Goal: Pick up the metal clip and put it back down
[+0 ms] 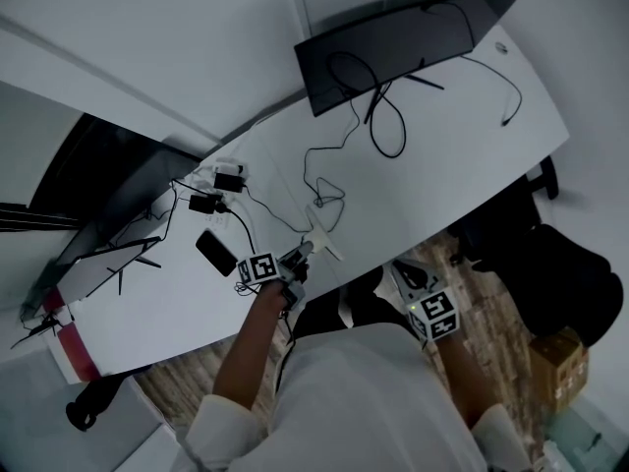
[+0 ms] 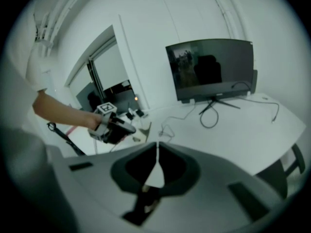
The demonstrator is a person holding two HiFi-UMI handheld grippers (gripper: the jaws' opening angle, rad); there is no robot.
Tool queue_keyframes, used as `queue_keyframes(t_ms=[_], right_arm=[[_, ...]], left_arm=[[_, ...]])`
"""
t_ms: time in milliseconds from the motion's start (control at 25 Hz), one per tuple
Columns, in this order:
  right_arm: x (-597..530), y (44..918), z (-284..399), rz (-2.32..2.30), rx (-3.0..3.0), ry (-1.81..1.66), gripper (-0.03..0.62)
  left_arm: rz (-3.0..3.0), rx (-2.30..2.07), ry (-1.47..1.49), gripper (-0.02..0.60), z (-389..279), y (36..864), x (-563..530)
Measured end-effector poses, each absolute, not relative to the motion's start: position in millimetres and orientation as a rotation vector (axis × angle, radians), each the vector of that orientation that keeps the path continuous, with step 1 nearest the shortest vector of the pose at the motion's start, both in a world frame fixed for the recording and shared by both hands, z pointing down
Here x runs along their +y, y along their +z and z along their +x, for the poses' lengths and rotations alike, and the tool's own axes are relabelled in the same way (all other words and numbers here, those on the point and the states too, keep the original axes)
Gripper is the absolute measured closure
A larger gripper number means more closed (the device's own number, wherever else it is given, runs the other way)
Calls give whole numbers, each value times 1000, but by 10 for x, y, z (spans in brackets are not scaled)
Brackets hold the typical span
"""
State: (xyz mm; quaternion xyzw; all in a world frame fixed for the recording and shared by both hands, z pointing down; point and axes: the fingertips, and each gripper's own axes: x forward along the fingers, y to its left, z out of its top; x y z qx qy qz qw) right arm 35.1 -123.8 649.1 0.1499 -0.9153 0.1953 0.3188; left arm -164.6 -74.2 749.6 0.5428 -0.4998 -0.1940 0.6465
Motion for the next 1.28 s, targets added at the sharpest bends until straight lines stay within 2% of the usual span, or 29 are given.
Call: queue_keyframes(t_ms=[440,1280], right_arm=[[-1110,6590,292,382,-2364,511,560],[-911,6763,278,421,-2301,560,560]], left_arm=[[1213,-1130,-406,543,-1652,8005,-682],[1189,-1089,-407,543,-1631,8320,-583]])
